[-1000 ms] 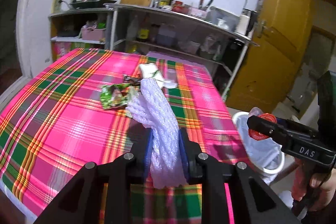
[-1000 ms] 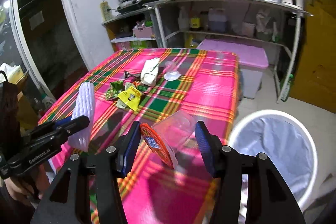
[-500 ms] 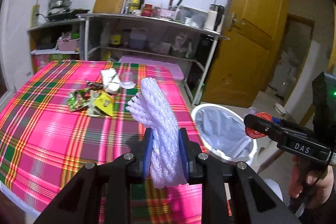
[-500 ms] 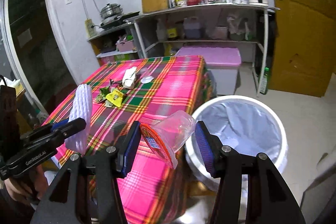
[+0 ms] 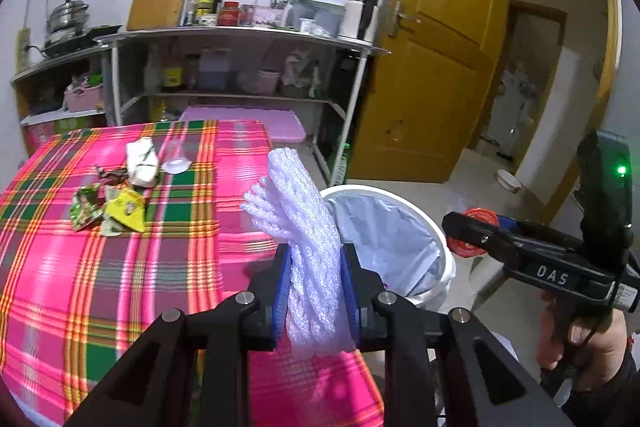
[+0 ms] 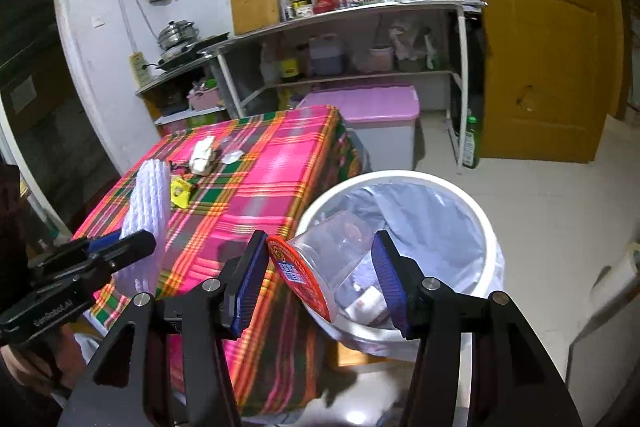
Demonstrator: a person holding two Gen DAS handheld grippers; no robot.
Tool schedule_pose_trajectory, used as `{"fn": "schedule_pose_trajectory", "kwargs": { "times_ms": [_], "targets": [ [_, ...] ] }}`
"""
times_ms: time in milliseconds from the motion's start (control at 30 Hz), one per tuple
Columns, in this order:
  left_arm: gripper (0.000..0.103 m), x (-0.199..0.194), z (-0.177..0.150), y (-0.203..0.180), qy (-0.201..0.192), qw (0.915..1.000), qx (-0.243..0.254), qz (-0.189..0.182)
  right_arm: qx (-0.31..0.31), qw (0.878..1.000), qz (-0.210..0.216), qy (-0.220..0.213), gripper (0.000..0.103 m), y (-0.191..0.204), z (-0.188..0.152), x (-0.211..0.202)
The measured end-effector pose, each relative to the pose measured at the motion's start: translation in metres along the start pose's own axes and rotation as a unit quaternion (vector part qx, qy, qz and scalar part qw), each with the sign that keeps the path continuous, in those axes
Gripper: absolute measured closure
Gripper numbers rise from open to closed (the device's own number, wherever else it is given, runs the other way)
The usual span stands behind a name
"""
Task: Collect trash
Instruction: 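Carry the foam net and orange carton over the bin and open both tools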
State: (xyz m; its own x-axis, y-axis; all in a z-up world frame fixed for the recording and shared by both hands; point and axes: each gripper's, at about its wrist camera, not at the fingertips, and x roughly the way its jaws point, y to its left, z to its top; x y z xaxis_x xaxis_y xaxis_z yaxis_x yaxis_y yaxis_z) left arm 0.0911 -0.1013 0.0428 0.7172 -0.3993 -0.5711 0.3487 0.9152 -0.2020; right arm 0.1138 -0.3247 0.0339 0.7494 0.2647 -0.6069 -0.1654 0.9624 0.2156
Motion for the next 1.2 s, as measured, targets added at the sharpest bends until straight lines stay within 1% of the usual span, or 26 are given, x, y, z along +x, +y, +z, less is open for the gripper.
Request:
{"fn": "schedule_pose_trajectory", "kwargs": {
  "times_ms": [233, 467, 733, 900, 967, 1100, 1200],
  "targets": [
    [0.078, 0.025, 0.01, -0.013, 0.008, 0.9998, 0.013, -0.016, 0.015, 1.0, -0.015, 0.019, 0.049, -0.023, -0.004, 0.014],
    [0.078, 0.056, 0.013, -0.025, 0.027, 0.9989, 0.023, -0.031, 0.027, 0.999, -0.026, 0.035, 0.049, -0.042, -0.004, 0.03],
    [0.077, 0.09, 0.016, -0.037, 0.053, 0.9972, 0.035, -0.039, 0.037, 0.998, -0.031, 0.051, 0.049, -0.06, -0.006, 0.046],
    [0.075, 0.11, 0.017, -0.04, 0.065, 0.9963, 0.035, -0.044, 0.04, 0.997, -0.042, 0.053, 0.048, -0.066, -0.007, 0.05],
    [0.074, 0.117, 0.018, -0.038, 0.07, 0.9959, 0.03, -0.048, 0.043, 0.997, -0.045, 0.052, 0.046, -0.069, -0.006, 0.051],
    [0.071, 0.129, 0.017, -0.035, 0.08, 0.9952, 0.02, -0.052, 0.047, 0.997, -0.047, 0.05, 0.045, -0.072, -0.005, 0.05],
    [0.066, 0.133, 0.017, -0.031, 0.084, 0.9948, 0.013, -0.057, 0.046, 0.997, -0.046, 0.044, 0.045, -0.07, -0.004, 0.046]
  ]
}}
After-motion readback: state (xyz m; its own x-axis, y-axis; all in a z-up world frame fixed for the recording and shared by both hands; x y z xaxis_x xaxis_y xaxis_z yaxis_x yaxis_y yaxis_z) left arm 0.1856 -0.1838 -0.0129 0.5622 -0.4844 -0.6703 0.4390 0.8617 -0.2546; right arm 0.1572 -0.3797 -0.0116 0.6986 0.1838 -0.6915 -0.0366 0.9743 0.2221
